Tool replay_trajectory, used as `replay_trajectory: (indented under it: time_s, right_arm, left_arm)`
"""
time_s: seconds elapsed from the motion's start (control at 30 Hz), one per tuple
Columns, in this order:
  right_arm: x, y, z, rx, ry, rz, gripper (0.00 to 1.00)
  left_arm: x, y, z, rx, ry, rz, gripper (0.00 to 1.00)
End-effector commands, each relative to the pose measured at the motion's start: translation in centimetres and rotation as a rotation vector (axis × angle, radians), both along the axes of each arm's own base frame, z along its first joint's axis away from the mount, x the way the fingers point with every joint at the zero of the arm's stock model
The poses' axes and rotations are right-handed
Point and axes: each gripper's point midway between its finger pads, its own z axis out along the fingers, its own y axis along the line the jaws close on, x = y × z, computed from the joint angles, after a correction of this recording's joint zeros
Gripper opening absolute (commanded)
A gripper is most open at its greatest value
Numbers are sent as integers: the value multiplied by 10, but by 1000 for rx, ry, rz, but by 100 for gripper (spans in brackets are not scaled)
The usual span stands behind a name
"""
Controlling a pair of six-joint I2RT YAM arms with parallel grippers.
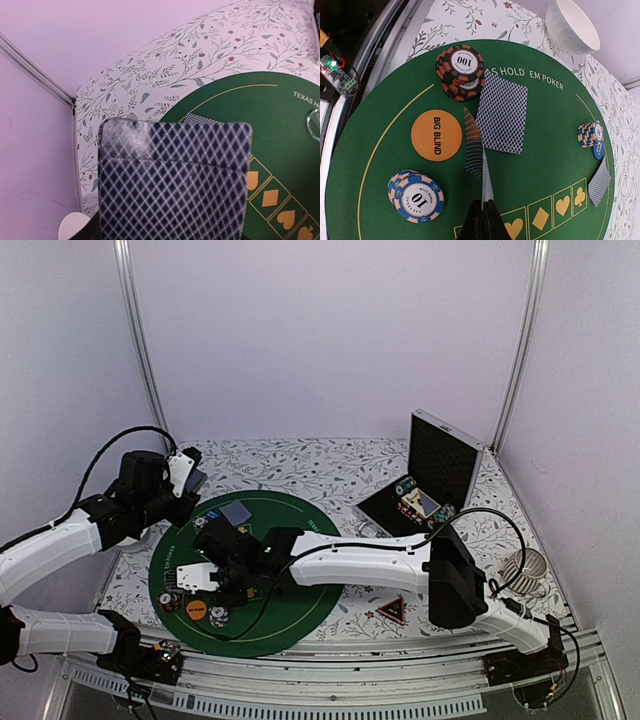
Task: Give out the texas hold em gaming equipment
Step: Place the poker card in the community card area.
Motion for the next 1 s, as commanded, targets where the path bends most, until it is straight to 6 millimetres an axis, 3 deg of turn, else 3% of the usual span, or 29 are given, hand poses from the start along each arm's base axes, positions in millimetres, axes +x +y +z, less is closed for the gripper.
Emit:
replay_trajectory:
  time_s: [0.0, 0.47, 0.53, 0.63, 0.8, 0.97]
  right_arm:
    - [1, 14, 9, 65, -16, 8, 2]
    - [0, 15, 7, 53, -42, 18, 2]
    - [2, 14, 17, 65, -50, 2, 1]
    - [5, 16, 48, 152, 21, -33, 1]
    - [-4, 15, 95, 310, 293, -32, 1]
    - [-2, 13, 105, 379, 552, -123, 1]
  left_arm:
    - [5, 1, 17, -34, -51, 10, 50]
    - [5, 0, 17, -35, -51, 7, 50]
    - [5, 1, 17, -35, -52, 8, 50]
    - [5, 1, 17, -35, -51, 9, 50]
    - [5, 2, 19, -34, -56, 15, 50]
    - [5, 7, 22, -28, -70, 38, 50]
